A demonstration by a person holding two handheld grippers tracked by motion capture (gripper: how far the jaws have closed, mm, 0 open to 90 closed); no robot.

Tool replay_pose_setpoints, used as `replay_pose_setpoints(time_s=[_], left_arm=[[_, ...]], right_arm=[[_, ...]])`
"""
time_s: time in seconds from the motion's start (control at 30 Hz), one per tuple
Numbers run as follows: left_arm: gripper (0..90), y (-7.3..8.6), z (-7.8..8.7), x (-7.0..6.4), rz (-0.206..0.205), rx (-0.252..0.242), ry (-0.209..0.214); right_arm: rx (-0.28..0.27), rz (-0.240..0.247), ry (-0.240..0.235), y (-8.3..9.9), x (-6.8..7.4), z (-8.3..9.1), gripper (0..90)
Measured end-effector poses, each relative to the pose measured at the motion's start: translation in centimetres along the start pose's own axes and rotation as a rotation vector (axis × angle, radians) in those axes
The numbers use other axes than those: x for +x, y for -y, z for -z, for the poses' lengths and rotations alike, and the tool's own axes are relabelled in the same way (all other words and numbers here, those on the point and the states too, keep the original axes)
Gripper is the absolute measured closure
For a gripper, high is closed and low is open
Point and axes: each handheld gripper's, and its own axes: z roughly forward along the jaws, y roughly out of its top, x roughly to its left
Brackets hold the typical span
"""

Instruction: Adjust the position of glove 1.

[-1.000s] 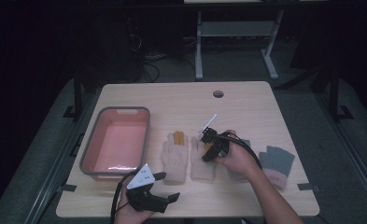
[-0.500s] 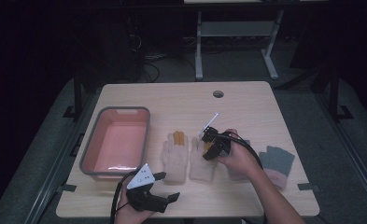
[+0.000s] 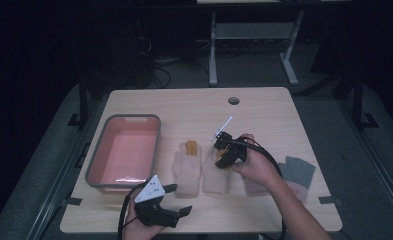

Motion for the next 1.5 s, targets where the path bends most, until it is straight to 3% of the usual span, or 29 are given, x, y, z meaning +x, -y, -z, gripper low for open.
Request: replay_pose_setpoints(time_s=[0.2,0.3,0.57,1.1,1.5], left_arm=[[14.7,0.0,0.0,-0.1,0.005,-0.01,-0.002],[14.7,-0.1,0.2,-0.1,-0.011,-0.008,-0.008],[14.7,-0.1,0.4,-0.1,0.02,-0.024,-0.015],[14.7,-0.2,0.6,-0.1,0.013,-0.036,-0.027],[14.7,-0.2,0.7,0.0,0.017,-0.04,-0.026]], right_arm=[[-0.02,0.006,0.0,-0.3,0.2,1.2,63.7],[-0.031,0.012,-0.003,-0.6,0.5,1.9,63.7],[-0.056,0.062,-0.011,-2.4,2.0,2.8,63.7],[-0.071,0.132,-0.052,-5.8,4.3,0.8,63.6],[-0.051,0.134,-0.086,-7.0,4.9,-1.1,63.5]])
